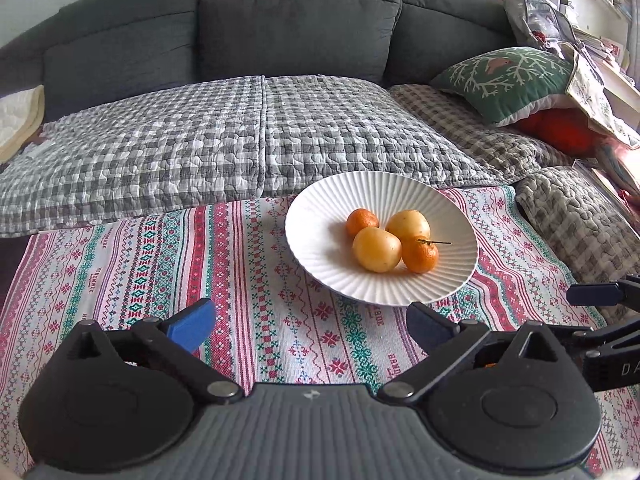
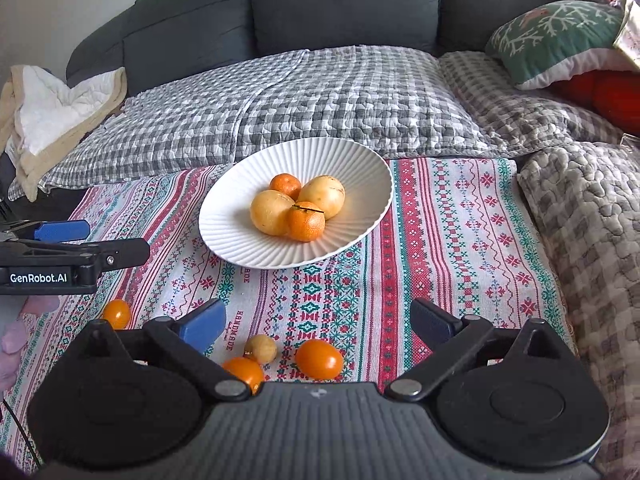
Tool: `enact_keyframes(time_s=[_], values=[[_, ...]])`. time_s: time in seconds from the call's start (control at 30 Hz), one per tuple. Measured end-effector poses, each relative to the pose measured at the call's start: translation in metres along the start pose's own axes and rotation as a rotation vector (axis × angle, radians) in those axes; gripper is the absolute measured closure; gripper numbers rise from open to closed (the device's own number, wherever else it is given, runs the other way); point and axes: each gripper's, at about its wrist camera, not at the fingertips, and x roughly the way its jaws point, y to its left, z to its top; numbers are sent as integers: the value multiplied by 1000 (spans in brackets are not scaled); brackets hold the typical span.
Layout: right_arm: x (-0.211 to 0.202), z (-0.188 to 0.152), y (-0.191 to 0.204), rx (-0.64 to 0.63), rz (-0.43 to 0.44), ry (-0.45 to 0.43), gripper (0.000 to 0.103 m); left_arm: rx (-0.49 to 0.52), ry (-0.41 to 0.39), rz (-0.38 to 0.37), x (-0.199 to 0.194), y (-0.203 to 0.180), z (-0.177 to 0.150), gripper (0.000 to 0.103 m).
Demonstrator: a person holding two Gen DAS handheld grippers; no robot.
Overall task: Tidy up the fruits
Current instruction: 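Move both open tools back from the plate to the remaining fruits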
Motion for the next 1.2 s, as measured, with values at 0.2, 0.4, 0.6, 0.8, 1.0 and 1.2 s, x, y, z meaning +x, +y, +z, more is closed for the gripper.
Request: enact_keyframes(time_s=[0.2, 0.4, 0.6, 0.8, 1.0, 1.2], values=[[-8, -10, 1, 11, -5, 2, 3, 11, 6, 26, -16, 2, -23, 9], [-16, -20, -1, 29, -10, 3, 3, -15, 17, 35, -26, 8, -43, 9], [-20, -30, -7, 61, -3, 1, 3, -25, 33, 39, -32, 8, -63, 9], [-14, -42, -8, 47, -4, 48, 3, 48, 41, 18, -34, -2, -77, 9], [-7, -51, -9, 19, -13, 104, 3, 113, 64, -15, -31, -12, -89, 9], [1, -56, -14, 66, -1, 150, 3, 156, 73, -84, -28, -24, -95, 10]])
